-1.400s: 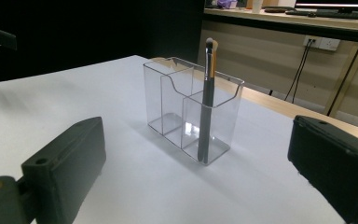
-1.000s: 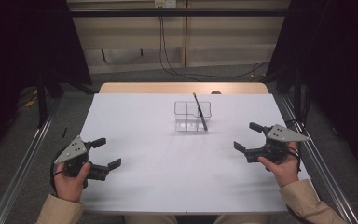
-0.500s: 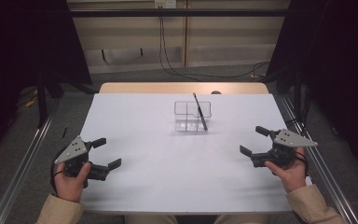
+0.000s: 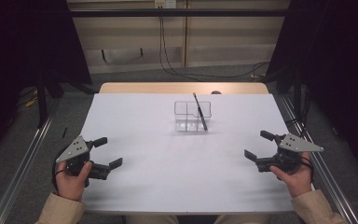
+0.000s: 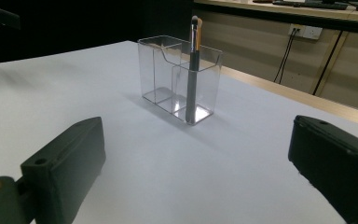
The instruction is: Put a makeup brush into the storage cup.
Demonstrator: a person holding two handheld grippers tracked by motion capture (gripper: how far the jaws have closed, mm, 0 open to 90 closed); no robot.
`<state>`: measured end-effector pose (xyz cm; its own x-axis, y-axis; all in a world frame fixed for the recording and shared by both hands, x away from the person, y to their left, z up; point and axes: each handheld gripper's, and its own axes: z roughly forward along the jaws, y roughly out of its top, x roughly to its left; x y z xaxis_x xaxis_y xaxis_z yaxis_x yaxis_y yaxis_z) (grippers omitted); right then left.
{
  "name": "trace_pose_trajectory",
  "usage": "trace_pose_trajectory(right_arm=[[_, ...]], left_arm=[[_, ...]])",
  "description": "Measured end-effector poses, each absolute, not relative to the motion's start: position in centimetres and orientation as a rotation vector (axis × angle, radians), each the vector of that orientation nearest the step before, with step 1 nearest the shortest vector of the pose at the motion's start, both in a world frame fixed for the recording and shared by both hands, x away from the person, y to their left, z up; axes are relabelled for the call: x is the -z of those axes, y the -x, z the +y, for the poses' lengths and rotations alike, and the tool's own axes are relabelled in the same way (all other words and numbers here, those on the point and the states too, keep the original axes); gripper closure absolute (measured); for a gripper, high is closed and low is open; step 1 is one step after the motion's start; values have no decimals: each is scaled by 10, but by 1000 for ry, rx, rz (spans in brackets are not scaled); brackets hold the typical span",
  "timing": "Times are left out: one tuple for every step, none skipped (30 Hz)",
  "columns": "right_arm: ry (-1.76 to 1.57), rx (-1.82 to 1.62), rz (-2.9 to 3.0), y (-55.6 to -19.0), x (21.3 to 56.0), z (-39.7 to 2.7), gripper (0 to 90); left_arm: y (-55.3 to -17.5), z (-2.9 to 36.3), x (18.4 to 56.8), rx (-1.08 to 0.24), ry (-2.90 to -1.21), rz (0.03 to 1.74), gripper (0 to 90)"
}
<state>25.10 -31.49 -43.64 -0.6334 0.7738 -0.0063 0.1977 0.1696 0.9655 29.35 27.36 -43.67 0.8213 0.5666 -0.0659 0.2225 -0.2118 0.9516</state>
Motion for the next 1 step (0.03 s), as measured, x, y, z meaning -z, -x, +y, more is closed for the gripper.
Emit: trace_pose_trajectory(right_arm=[[-911, -1478, 1945, -251, 437, -315, 37]], left_arm=[[-294, 273, 437, -350, -1790, 606, 0]])
